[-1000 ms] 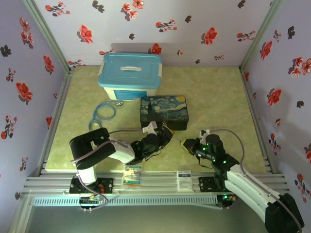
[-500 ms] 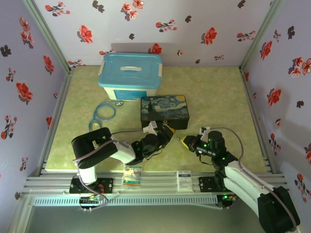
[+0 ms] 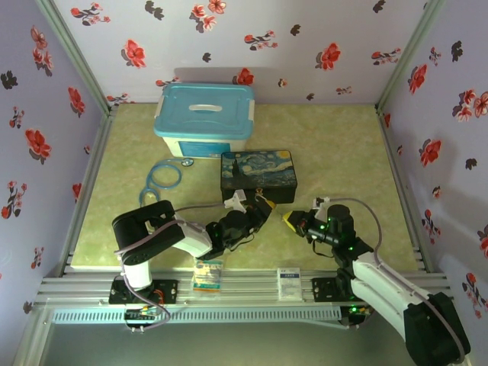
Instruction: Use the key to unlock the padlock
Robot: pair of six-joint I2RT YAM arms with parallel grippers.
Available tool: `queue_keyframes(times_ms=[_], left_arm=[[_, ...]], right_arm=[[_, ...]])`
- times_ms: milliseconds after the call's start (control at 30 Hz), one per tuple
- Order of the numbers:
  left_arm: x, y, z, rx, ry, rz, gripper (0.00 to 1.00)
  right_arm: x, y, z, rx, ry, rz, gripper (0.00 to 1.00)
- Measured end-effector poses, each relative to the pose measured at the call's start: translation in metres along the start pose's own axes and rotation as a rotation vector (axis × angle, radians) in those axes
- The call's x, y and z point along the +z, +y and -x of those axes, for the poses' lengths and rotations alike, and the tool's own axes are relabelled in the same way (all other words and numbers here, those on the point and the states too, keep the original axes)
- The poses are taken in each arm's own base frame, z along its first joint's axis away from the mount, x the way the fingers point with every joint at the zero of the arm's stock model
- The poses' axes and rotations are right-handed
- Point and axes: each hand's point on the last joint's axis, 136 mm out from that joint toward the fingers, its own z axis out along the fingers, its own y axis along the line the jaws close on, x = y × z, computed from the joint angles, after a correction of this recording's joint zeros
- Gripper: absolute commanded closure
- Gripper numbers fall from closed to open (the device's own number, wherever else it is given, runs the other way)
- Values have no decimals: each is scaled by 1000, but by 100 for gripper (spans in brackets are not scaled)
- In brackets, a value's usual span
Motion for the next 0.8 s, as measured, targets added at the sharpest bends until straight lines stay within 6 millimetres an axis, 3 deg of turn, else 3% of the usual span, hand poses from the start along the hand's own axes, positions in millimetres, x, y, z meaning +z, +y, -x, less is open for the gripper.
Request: queue_keyframes(times_ms=[800], left_arm=[[-2, -1, 3, 15, -7, -22, 100]], right_arm=[[6, 2, 4, -3, 0, -2, 100]])
